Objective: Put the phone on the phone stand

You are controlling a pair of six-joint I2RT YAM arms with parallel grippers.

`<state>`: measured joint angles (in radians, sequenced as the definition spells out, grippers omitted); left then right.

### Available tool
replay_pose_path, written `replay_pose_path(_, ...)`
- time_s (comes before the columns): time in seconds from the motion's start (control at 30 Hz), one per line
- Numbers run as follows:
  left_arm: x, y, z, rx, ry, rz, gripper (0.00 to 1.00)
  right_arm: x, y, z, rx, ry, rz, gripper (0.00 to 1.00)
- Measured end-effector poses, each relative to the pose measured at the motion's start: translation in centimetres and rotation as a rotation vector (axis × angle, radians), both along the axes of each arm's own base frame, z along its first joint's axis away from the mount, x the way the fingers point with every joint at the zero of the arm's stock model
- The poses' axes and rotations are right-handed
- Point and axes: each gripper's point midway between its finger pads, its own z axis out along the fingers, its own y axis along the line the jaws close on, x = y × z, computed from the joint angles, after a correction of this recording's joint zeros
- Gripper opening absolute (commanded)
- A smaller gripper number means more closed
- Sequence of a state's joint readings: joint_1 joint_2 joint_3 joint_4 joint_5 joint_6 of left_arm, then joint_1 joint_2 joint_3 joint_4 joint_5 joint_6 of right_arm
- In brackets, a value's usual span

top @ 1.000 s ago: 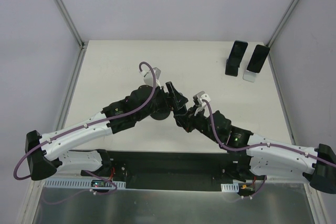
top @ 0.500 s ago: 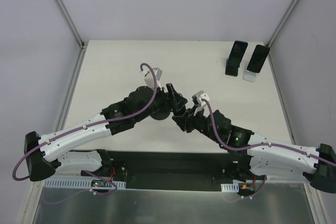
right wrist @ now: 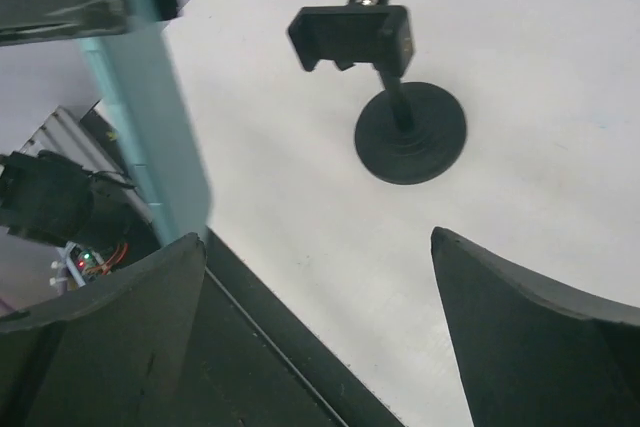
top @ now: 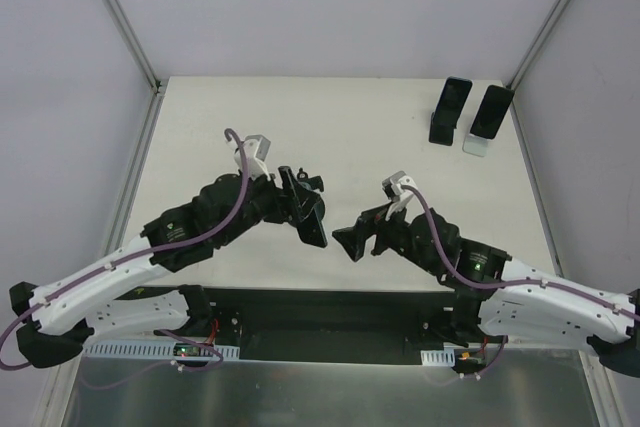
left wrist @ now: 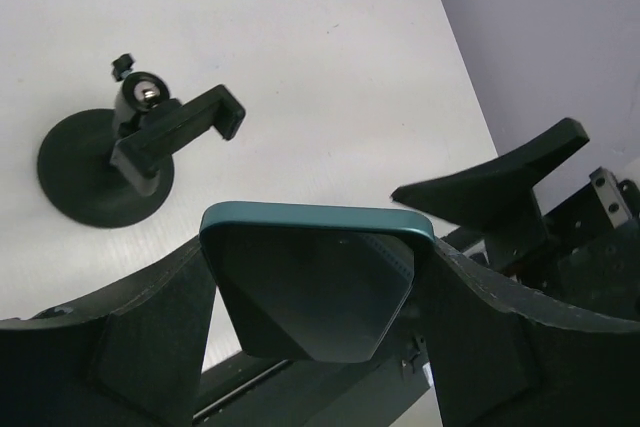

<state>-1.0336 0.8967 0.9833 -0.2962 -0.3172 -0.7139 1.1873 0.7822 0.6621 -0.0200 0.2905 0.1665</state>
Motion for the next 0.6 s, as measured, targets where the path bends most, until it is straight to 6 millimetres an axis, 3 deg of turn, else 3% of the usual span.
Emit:
replay_pose_path(0.17,-1.9,3.6,0.5,0.019,0.007,0.009,0.00,1.6,-2.3,-0.3,-0.042,0.021,-0.079,0.97)
replay_pose_path(0.27,-2.7,5.5,0.3,0.033,0.012,0.028,0.00,2.1,-2.1,-0.4,-0.069,0.039,-0.040,0.99)
replay_pose_path(0.43,-2.6,7.1,0.3,0.053,0.035,0.094,0.00,-0.3,1.6,0.0,-0.058,0.052,0.180,0.90)
replay_pose_path(0.6,-1.2,6.1,-0.2,0.092,0.077,0.154,0.00,-3.7,6.9,2.1,-0.029,0.031,0.367,0.84)
